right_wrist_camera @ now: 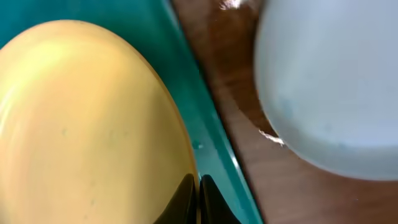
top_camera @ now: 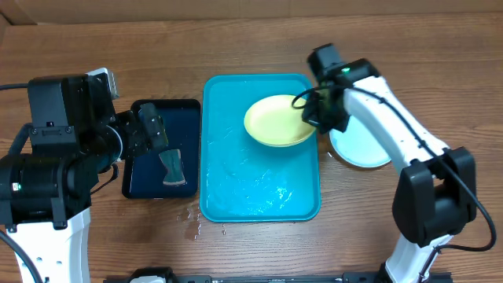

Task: Clean dirty plates on tray and stack at the side
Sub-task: 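Carry the yellow plate right toward the white plate with the right gripper, then lower the yellow plate onto the white plate with the right gripper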

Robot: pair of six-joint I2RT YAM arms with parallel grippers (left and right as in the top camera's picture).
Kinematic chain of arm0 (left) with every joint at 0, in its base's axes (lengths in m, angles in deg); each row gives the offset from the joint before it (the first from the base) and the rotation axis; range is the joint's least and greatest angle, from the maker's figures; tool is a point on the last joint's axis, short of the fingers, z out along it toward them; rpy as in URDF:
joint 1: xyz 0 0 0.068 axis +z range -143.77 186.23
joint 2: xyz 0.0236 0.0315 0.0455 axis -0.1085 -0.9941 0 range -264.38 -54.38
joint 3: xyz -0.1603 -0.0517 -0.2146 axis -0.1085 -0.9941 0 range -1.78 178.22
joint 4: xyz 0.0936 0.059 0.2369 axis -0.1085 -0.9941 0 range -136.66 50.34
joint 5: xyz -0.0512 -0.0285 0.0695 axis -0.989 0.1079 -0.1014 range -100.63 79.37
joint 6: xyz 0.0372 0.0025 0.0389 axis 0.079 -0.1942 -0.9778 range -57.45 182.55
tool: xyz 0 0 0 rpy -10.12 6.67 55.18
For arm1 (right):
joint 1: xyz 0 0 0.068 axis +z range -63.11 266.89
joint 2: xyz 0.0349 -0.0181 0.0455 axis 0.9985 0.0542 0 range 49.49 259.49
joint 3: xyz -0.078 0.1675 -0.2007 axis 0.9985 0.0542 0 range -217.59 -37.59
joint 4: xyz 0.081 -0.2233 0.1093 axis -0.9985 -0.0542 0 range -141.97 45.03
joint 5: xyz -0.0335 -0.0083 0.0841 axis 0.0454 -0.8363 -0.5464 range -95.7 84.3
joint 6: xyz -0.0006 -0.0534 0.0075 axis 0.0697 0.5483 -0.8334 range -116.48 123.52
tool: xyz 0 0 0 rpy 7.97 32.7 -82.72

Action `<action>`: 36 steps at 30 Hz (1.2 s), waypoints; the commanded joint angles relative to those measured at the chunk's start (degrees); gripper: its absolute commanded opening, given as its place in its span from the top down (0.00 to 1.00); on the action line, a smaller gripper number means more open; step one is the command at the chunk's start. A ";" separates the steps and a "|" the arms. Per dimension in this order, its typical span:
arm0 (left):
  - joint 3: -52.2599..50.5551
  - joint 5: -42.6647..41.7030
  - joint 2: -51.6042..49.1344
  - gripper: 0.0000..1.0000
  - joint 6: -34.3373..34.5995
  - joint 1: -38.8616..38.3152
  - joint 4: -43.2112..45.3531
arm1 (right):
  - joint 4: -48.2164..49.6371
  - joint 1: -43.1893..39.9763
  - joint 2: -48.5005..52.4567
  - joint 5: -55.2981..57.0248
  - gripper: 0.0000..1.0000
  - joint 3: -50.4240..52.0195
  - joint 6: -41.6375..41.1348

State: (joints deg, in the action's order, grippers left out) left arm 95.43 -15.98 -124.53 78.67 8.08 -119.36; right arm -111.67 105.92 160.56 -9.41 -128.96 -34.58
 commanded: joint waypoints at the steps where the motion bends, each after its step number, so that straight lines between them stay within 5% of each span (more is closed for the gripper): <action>1: -0.31 -0.42 0.04 0.00 -1.09 -0.31 0.17 | -2.19 -5.68 -1.07 -7.65 0.96 -0.57 -5.14; 17: -0.31 -0.42 0.04 0.00 -1.07 -0.31 0.17 | -7.74 -18.56 -8.20 1.01 0.96 -0.57 -24.61; 28: -0.31 -0.42 0.04 0.00 -1.07 -0.31 0.17 | -14.95 -19.10 -8.96 15.41 0.96 0.39 -38.12; 36: -0.31 -0.42 0.04 0.00 -1.09 -0.31 0.17 | -9.55 -19.04 -8.96 15.67 0.96 6.56 -42.66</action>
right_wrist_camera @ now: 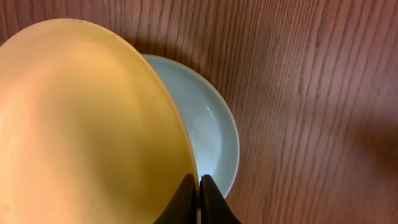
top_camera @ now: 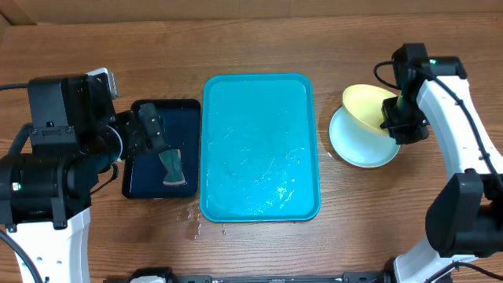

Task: Clean dirty plates on tray and stack at the side
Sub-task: 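Lower the yellow plate onto the white plate with the right gripper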

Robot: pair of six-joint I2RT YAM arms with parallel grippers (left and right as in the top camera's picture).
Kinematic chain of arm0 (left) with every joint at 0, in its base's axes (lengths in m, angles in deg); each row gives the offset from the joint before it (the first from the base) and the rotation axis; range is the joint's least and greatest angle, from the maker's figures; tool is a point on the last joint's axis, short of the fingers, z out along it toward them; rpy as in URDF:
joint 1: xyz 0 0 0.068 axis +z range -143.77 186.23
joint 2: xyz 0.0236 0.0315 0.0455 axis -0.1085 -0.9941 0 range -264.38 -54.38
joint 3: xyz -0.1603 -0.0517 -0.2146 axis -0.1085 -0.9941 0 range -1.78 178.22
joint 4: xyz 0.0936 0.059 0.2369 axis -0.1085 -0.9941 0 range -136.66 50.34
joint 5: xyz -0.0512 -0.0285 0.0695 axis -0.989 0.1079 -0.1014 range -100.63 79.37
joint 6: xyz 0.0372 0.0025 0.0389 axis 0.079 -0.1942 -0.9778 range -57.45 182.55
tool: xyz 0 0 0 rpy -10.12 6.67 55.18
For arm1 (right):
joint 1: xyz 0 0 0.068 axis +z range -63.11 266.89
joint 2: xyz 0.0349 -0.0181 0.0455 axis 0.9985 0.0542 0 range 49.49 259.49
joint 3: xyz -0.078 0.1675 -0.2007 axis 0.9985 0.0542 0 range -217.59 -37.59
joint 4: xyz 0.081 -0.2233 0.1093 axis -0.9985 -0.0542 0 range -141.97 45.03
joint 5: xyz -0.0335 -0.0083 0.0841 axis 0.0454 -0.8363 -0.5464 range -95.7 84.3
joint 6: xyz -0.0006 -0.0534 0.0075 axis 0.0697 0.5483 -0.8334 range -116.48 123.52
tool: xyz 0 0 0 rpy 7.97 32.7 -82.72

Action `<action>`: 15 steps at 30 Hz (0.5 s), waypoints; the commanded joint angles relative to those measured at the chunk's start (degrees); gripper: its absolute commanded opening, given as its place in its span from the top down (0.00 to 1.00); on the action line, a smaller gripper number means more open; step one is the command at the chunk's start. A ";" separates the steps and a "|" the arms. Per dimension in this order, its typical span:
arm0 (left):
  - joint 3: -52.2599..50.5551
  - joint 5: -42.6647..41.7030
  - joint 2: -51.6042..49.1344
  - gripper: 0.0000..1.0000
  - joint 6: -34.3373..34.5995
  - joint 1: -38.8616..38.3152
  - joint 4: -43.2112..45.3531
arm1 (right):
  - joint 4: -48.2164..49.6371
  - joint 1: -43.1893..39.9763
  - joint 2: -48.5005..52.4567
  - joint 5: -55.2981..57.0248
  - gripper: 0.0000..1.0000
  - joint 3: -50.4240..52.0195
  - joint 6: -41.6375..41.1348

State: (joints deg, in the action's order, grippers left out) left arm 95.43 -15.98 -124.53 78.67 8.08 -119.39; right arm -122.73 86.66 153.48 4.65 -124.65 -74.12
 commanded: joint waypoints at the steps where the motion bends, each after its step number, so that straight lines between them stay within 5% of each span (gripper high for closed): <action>1: -0.31 -0.42 0.04 0.00 -1.07 -0.31 0.20 | 2.32 0.26 -1.88 1.60 0.96 3.21 -3.08; 15: -0.31 -0.42 0.04 0.00 -1.09 -0.31 0.20 | 11.15 6.93 -1.86 1.42 0.96 14.08 -3.65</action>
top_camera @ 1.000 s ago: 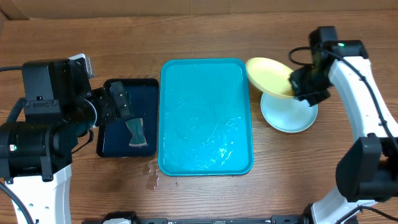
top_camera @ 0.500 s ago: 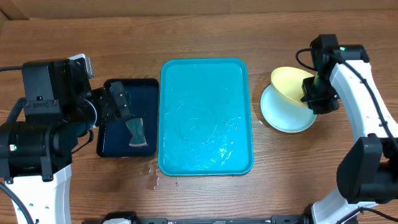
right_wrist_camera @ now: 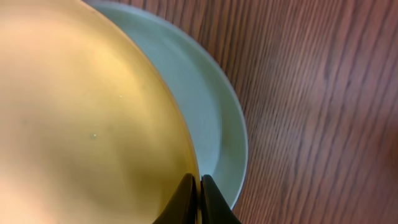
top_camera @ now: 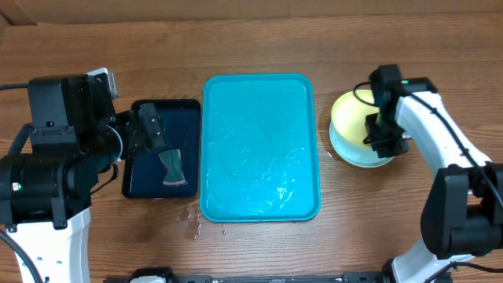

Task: Clean dirty plates on tray and stack at the side
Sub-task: 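Lower the yellow plate onto the white plate with the right gripper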

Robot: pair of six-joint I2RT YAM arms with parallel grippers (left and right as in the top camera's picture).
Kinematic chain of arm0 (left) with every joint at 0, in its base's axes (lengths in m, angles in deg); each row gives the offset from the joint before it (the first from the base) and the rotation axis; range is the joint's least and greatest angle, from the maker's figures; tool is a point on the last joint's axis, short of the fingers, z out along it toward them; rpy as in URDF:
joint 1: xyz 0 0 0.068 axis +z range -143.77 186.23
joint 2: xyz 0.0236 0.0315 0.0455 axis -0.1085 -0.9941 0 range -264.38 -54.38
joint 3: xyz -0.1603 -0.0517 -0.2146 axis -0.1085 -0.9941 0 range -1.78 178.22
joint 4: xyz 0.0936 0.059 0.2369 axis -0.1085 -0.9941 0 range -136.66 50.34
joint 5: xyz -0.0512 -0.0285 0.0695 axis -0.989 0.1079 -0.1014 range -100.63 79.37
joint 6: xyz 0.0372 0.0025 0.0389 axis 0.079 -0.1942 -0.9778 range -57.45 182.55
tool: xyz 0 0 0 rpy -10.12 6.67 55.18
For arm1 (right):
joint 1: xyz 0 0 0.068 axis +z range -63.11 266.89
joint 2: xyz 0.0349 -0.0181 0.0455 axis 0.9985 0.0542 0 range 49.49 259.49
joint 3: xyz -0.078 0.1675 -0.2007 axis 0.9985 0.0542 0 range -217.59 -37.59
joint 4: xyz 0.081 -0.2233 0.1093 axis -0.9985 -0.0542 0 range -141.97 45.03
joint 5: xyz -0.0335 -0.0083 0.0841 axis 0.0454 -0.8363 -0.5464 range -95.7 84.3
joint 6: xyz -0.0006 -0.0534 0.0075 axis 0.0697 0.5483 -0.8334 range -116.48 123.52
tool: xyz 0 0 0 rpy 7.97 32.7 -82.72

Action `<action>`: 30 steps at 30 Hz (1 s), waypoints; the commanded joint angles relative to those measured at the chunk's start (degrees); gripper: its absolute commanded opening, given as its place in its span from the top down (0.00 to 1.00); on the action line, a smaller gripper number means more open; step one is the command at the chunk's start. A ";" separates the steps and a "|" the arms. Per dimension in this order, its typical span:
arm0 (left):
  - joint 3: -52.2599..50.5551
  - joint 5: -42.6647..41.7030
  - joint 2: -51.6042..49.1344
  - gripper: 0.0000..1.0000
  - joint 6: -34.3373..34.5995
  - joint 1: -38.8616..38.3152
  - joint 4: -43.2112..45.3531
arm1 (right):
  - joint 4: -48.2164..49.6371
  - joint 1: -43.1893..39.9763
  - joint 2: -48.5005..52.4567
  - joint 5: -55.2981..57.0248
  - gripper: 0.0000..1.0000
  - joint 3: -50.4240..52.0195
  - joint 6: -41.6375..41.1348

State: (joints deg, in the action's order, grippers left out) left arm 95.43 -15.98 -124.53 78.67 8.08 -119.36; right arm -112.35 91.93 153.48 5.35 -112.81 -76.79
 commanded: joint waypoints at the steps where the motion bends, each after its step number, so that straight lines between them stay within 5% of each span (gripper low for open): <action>1: -0.31 -0.42 0.04 0.00 -1.09 -0.31 0.17 | 1.60 2.14 -1.86 0.72 0.96 3.04 -0.96; 30: -0.31 -0.42 0.04 0.00 -1.09 -0.31 0.17 | 1.11 2.71 -1.86 4.61 0.96 7.34 -5.46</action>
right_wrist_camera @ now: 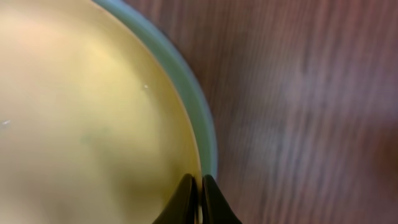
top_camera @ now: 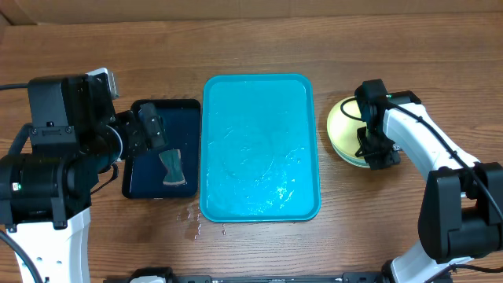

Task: Clean dirty plates on tray and stack at the side
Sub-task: 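Lower the yellow plate onto the white plate with the right gripper, then open the right gripper and lift it off the stacked plates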

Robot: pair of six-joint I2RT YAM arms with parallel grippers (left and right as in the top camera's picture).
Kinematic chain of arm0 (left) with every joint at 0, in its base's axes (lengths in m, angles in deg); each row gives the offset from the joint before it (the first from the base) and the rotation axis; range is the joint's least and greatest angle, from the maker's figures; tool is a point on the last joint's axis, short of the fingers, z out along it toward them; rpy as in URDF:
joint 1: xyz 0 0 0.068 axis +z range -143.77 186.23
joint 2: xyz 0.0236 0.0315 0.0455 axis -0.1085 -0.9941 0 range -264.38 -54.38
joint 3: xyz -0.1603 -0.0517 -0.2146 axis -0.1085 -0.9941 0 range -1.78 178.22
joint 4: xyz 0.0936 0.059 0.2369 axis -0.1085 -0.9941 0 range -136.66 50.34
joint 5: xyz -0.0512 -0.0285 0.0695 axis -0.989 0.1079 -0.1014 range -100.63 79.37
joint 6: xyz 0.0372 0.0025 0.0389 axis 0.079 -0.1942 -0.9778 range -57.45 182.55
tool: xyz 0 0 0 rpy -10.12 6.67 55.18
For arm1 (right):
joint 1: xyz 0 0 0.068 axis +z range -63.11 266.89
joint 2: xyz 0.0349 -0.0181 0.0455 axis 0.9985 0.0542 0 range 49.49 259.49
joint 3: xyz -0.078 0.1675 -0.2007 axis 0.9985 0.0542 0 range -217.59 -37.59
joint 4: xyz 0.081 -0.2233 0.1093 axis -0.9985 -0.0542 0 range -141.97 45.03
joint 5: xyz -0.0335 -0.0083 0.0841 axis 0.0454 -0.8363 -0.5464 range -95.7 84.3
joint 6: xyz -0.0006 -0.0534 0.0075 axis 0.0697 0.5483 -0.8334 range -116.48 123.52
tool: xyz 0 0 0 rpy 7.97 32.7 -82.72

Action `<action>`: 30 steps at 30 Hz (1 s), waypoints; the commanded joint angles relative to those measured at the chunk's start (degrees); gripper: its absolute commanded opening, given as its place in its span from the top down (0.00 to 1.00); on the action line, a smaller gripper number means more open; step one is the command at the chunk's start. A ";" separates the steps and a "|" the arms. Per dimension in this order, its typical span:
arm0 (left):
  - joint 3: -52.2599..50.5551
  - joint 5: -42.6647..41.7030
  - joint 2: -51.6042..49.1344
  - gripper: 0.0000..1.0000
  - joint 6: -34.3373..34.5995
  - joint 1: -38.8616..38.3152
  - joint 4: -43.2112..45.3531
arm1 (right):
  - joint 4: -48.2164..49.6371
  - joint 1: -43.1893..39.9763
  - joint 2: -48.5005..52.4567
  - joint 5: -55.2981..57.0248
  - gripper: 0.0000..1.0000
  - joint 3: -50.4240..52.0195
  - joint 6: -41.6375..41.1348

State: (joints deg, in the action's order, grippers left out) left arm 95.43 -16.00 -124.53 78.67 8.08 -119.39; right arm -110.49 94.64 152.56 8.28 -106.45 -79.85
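Observation:
The yellow plate (top_camera: 343,124) lies over the pale blue plate (right_wrist_camera: 200,118) on the table right of the teal tray (top_camera: 259,149). My right gripper (top_camera: 376,151) is shut on the yellow plate's rim (right_wrist_camera: 198,168) at its near right edge; only a thin blue crescent shows past it in the right wrist view. My left gripper (top_camera: 154,130) hangs over the dark tray (top_camera: 141,177), above a grey-green sponge (top_camera: 172,167); whether its fingers are open or shut does not show.
Wet streaks cover the teal tray's floor, and a few drops (top_camera: 192,224) lie on the wood by its front left corner. A cardboard edge (top_camera: 236,8) runs along the back of the table.
My right gripper has shifted a little left and toward the front with the yellow plate, which now sits lower and nearly covers the blue plate. The left arm has not moved.
My right gripper held the yellow plate by its rim over the teal tray's back right. Then it held the plate tilted over the blue plate at the right. Then the plate was lower on the blue one, and now it rests almost flat on it.

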 commanded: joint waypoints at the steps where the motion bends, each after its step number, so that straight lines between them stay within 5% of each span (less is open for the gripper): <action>1: -0.31 -0.39 0.04 0.00 -1.09 -0.31 0.17 | -0.70 0.00 -0.94 1.68 0.96 1.01 -2.40; 3: -0.31 -0.42 0.04 0.00 -1.07 -0.31 0.20 | -0.66 0.00 -0.94 1.64 0.93 0.98 -2.38; 6: -0.31 -0.39 0.04 0.00 -1.09 -0.31 0.20 | -0.61 0.00 -0.94 1.64 0.74 0.98 -2.36; 12: -0.31 -0.39 0.04 0.00 -1.07 -0.31 0.20 | -0.63 0.02 -0.94 1.68 0.62 0.98 -1.57; 17: -0.31 -0.39 0.04 0.00 -1.09 -0.31 0.20 | 2.62 0.02 -0.94 3.56 0.46 0.98 10.91; 23: -0.31 -0.39 0.04 0.00 -1.09 -0.31 0.20 | 9.14 0.02 -0.94 4.39 0.50 0.98 38.23; 30: -0.31 -0.39 0.04 0.00 -1.07 -0.31 0.17 | 14.95 0.02 -0.94 3.87 0.66 0.98 54.27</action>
State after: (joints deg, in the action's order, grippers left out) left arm 95.43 -16.00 -124.53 78.67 8.08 -119.36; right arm -96.98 94.53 152.56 11.66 -105.64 -37.34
